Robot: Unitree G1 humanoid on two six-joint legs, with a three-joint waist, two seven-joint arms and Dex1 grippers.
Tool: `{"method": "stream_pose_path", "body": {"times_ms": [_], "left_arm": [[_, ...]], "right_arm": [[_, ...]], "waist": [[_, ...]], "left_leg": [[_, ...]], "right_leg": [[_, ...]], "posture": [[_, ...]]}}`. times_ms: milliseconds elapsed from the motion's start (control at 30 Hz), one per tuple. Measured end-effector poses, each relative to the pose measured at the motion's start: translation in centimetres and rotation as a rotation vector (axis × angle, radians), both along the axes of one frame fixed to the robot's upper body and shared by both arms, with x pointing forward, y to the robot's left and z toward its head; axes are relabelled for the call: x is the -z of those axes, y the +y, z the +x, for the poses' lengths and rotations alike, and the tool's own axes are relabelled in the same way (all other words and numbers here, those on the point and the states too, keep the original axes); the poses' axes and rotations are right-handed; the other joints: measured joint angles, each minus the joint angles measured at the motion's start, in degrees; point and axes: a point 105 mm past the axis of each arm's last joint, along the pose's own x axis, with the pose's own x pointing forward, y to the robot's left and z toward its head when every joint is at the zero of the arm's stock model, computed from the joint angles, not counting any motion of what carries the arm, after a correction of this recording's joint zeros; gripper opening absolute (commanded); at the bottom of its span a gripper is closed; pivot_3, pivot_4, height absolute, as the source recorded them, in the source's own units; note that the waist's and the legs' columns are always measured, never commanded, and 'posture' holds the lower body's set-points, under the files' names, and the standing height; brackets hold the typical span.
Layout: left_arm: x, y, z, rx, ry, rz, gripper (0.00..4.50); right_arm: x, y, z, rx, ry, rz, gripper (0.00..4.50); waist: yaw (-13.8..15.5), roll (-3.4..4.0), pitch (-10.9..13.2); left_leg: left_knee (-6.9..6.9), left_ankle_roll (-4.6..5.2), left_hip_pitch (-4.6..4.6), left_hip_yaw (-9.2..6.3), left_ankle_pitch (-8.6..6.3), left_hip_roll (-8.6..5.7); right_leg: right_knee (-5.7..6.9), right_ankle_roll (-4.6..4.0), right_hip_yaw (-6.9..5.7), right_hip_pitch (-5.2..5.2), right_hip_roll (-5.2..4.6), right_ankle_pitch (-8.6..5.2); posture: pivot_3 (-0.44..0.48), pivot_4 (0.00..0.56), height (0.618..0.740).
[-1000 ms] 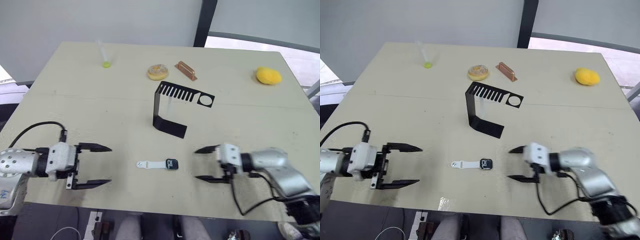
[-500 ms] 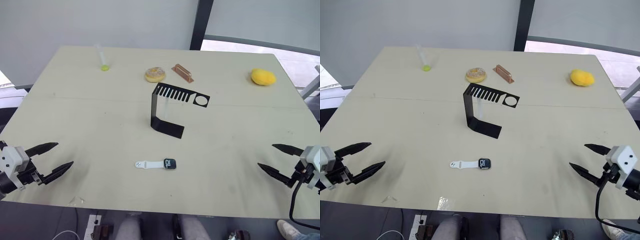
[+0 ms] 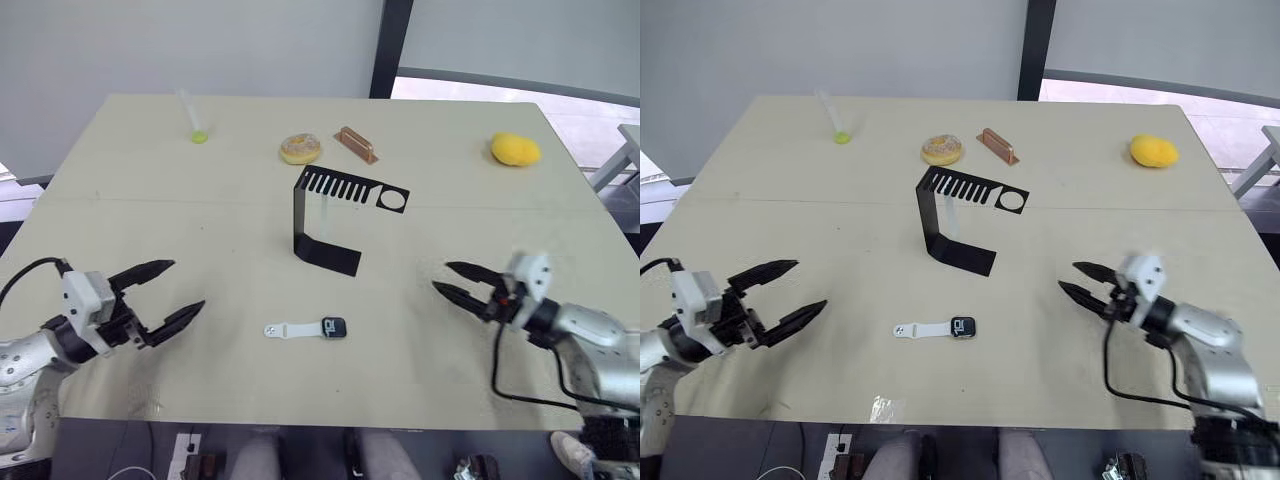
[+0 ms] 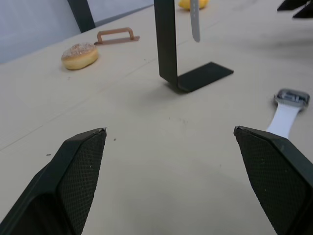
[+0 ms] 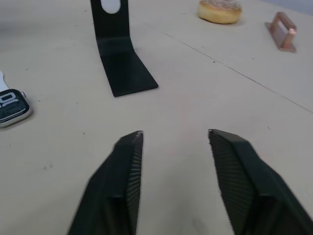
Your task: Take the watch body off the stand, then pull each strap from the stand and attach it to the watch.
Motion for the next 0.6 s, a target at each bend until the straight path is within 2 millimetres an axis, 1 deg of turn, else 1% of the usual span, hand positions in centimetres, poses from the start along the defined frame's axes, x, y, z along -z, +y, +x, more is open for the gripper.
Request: {"method": "stream_pose_path", "body": {"times_ms": [67, 133, 167, 200, 233, 267, 367, 467, 533, 600], "left_arm": [[-0.2, -1.3, 0.1, -0.008, 0.0, -0.041, 4.5], [-0.3, -3.1, 0.1, -0.015, -0.007, -0.082, 4.5], [-0.3, -4.7, 0.1, -0.007, -0.012, -0.114, 4.5], [-0.3, -6.2, 0.0, 0.013, -0.015, -0.131, 4.5], [-0.4, -7.4, 0.0, 0.014, -0.019, -0.139, 4.5], [-0.5, -8.2, 0.0, 0.014, -0.024, -0.145, 4.5], [-0.9, -9.3, 0.3, -0.039, -0.044, -0.142, 4.5], [-0.4, -10.4, 0.8, -0.072, -0.026, -0.15, 4.5], [-0.5, -11.2, 1.3, -0.084, -0.028, -0.144, 4.5], [-1.0, -12.3, 1.5, -0.079, -0.052, -0.132, 4.5]], "right_arm": [[0.0, 1.9, 0.9, -0.015, -0.007, 0.022, 0.03], [0.4, 4.2, 2.0, -0.043, -0.004, 0.048, 0.03], [0.5, 5.6, 2.9, -0.047, 0.0, 0.074, 0.03], [0.7, 6.6, 3.3, -0.056, 0.005, 0.088, 0.03], [0.9, 7.7, 3.9, -0.058, 0.014, 0.105, 0.03], [0.9, 8.4, 4.2, -0.06, 0.017, 0.118, 0.03], [1.1, 9.9, 5.0, -0.067, 0.026, 0.109, 0.03], [1.7, 11.3, 5.7, -0.069, 0.051, 0.106, 0.03], [2.3, 11.8, 6.5, -0.043, 0.08, 0.101, 0.03], [2.7, 12.0, 7.1, -0.023, 0.091, 0.102, 0.03]], "waist": [[0.0, -0.01, 0.0], [0.0, -0.01, 0.0], [0.0, -0.01, 0.0], [0.1, -0.01, 0.0], [0.1, -0.02, 0.0], [0.2, -0.01, 0.0], [0.1, -0.01, 0.0], [0.1, -0.01, 0.0], [0.1, -0.01, 0.0], [0.1, -0.01, 0.0]], "left_leg": [[0.04, 0.0, -0.01, -0.01, 0.0, -0.01], [0.1, 0.0, -0.02, -0.01, 0.0, -0.03], [0.13, 0.0, -0.03, -0.01, 0.0, -0.05], [0.13, 0.0, -0.04, -0.01, 0.0, -0.06], [0.13, -0.01, -0.04, -0.03, 0.01, -0.05], [0.13, -0.02, -0.06, -0.03, 0.01, -0.05], [0.14, -0.03, -0.06, -0.02, 0.02, -0.05], [0.16, -0.03, -0.05, -0.02, 0.02, -0.05], [0.17, -0.04, -0.06, -0.02, 0.03, -0.05], [0.18, -0.04, -0.06, -0.02, 0.03, -0.06]], "right_leg": [[0.01, 0.01, 0.0, 0.01, 0.0, 0.0], [0.0, 0.04, 0.02, 0.04, 0.0, 0.02], [0.0, 0.07, 0.03, 0.05, 0.0, 0.04], [0.01, 0.07, 0.03, 0.04, 0.01, 0.04], [0.07, 0.07, 0.02, 0.03, 0.04, 0.04], [0.09, 0.07, 0.01, 0.0, 0.04, 0.04], [0.14, 0.06, 0.03, -0.01, 0.08, 0.04], [0.15, 0.07, 0.02, 0.01, 0.08, 0.04], [0.15, 0.06, 0.02, 0.0, 0.09, 0.04], [0.34, 0.06, 0.02, 0.0, 0.1, 0.04]], "posture": [[0.0, 0.15, 0.74], [0.0, 0.15, 0.74], [0.0, 0.15, 0.74], [0.0, 0.15, 0.74], [0.0, 0.15, 0.74], [0.0, 0.15, 0.74], [0.0, 0.15, 0.74], [0.0, 0.15, 0.74], [0.0, 0.15, 0.74], [0.0, 0.15, 0.74]]}}
